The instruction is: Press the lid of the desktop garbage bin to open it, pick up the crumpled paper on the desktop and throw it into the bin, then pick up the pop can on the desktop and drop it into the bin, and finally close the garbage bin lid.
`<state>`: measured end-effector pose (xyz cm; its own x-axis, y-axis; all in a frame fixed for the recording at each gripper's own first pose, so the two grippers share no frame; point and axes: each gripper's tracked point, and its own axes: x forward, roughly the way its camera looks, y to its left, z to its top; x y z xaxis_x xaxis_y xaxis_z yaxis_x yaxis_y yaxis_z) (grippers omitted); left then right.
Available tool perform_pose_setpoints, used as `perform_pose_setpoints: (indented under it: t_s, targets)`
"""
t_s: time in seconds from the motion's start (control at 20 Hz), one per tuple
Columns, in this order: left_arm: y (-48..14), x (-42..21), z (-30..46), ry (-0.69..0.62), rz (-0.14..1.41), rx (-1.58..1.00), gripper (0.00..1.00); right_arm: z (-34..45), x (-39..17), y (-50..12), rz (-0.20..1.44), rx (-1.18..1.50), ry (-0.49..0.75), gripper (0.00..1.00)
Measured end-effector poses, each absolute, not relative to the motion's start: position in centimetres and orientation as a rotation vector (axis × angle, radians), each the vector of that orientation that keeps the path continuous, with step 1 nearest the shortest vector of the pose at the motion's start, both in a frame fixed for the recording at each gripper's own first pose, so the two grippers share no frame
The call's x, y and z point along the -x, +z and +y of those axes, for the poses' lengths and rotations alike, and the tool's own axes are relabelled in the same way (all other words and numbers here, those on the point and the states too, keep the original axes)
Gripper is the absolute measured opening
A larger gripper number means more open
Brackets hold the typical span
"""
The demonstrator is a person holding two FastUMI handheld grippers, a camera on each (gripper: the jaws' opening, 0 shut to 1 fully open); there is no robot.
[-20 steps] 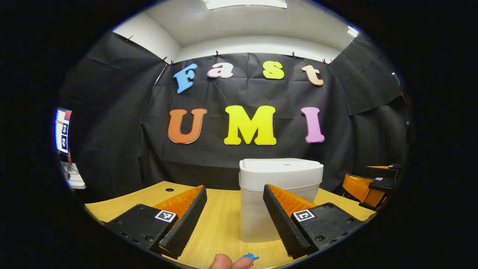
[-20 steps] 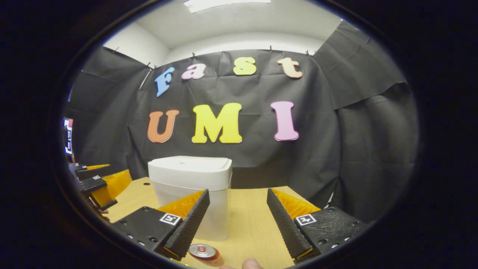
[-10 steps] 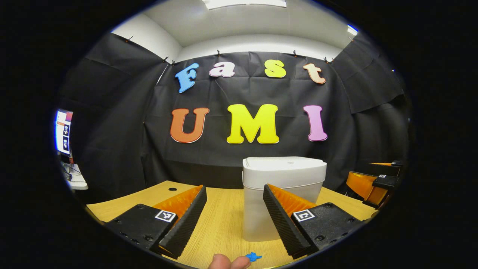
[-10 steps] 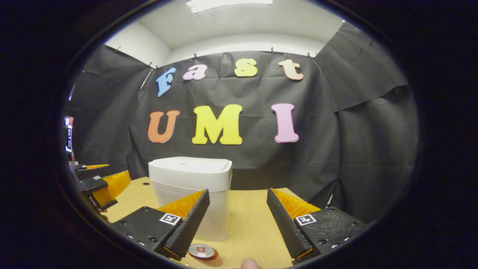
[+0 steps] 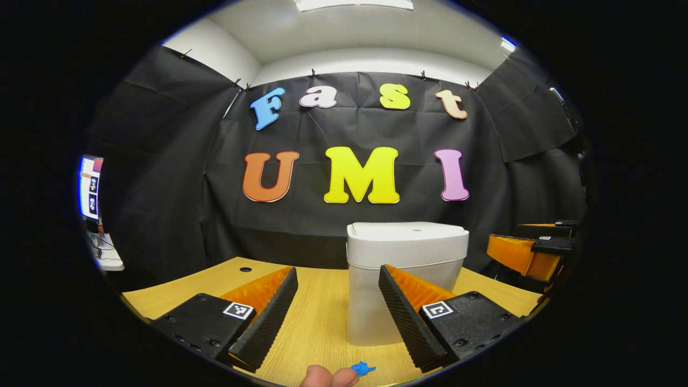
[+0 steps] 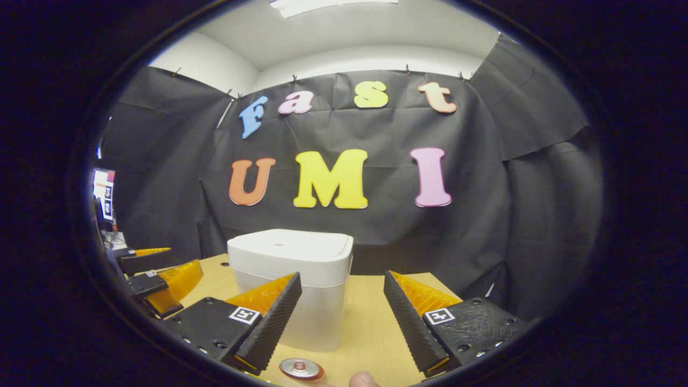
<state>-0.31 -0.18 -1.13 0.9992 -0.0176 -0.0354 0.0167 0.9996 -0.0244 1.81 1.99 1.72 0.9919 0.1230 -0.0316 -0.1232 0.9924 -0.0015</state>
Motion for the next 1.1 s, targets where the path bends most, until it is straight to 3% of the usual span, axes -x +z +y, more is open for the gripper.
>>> perform_pose_setpoints:
  t_s: [0.1, 0.25, 0.35, 0.45, 0.5, 0.55, 0.6, 0.65, 0.75, 0.8, 0.9, 1.1]
  targets:
    - [-1.4, 0.4, -0.2, -0.022, 0.043, 0.026, 0.98, 2.3, -2.8, 2.9, 0.041, -0.014, 0.149, 0.97]
    - [-1.6, 0.7, 0.1, -0.022, 0.045, 0.019, 0.98, 3.1, -4.7, 5.2, 0.023, 0.001, 0.167, 0.93]
    - [-1.6, 0.8, 0.1, -0.024, 0.046, 0.009, 0.98, 4.1, -5.7, 6.1, 0.028, 0.024, 0.191, 0.79]
    - [-1.7, 0.8, 0.4, -0.02, 0.046, 0.001, 0.98, 5.1, -6.3, 6.3, 0.051, 0.028, 0.22, 0.76]
    - [-1.8, 0.8, 0.6, -0.018, 0.046, 0.0, 0.98, 6.0, -6.9, 6.2, 0.063, 0.029, 0.243, 0.6]
    - [-1.8, 0.8, 0.7, -0.017, 0.046, 0.0, 0.98, 6.8, -7.4, 6.2, 0.074, 0.034, 0.263, 0.52]
    - [-1.9, 0.8, 0.8, -0.014, 0.046, 0.0, 0.98, 7.5, -7.5, 6.3, 0.086, 0.04, 0.291, 0.49]
    - [-1.9, 0.7, 0.9, -0.01, 0.047, 0.0, 0.98, 7.8, -8.0, 6.7, 0.102, 0.047, 0.289, 0.53]
    - [-2.1, 0.7, 1.3, -0.005, 0.054, 0.001, 0.98, 8.9, -8.8, 6.1, 0.128, 0.034, 0.332, 0.08]
    - [-2.3, 0.7, 1.3, -0.004, 0.056, 0.001, 0.98, 9.7, -8.9, 5.9, 0.145, 0.04, 0.357, 0.14]
    - [-2.6, 0.6, 1.6, -0.001, 0.062, -0.002, 0.98, 10.0, -9.2, 5.6, 0.17, 0.059, 0.382, 0.0]
    - [-3.1, 0.4, 1.9, 0.001, 0.069, -0.003, 0.98, 10.0, -11.1, 4.4, 0.239, 0.033, 0.368, 0.0]
